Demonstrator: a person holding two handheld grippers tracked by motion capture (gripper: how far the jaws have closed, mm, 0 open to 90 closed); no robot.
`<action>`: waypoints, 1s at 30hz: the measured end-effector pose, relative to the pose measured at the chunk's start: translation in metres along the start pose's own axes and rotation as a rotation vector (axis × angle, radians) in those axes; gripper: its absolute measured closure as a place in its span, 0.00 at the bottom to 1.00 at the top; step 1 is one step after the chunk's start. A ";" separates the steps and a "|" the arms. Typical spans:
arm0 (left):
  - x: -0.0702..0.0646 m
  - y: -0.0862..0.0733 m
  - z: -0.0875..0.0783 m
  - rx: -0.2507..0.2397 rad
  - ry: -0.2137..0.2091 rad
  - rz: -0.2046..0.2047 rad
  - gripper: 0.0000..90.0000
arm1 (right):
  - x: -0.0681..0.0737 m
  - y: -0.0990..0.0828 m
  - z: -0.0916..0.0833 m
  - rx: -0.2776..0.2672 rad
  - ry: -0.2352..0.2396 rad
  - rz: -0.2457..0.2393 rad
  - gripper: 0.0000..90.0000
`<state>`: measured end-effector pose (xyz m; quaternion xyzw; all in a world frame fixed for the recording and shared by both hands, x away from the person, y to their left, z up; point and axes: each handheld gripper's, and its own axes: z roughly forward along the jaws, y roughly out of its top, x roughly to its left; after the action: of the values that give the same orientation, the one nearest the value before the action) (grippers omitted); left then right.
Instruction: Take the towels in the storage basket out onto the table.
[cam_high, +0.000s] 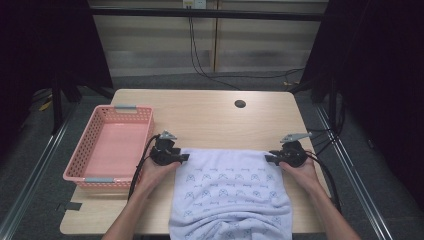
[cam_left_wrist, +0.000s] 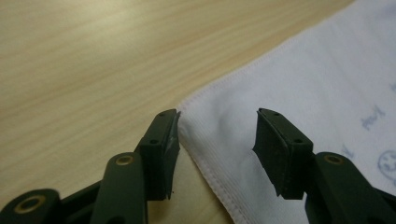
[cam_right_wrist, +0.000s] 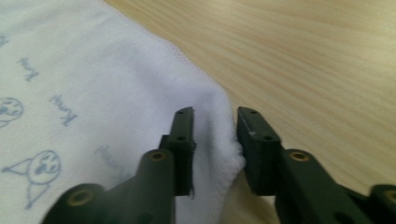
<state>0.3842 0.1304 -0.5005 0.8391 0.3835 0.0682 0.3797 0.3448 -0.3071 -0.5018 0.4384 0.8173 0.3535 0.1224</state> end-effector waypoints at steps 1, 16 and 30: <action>-0.001 0.001 0.001 0.003 -0.011 -0.002 0.63 | 0.000 -0.001 0.000 -0.002 0.015 0.005 0.84; 0.022 0.062 -0.035 -0.224 -0.077 -0.050 0.97 | -0.028 0.037 -0.032 -0.184 0.032 0.098 0.95; 0.041 0.095 -0.046 -0.312 -0.060 -0.069 0.97 | -0.050 0.093 -0.044 -0.281 0.010 0.110 0.95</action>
<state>0.4500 0.1459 -0.4103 0.7580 0.3855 0.0888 0.5186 0.4099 -0.3337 -0.4119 0.4593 0.7351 0.4727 0.1588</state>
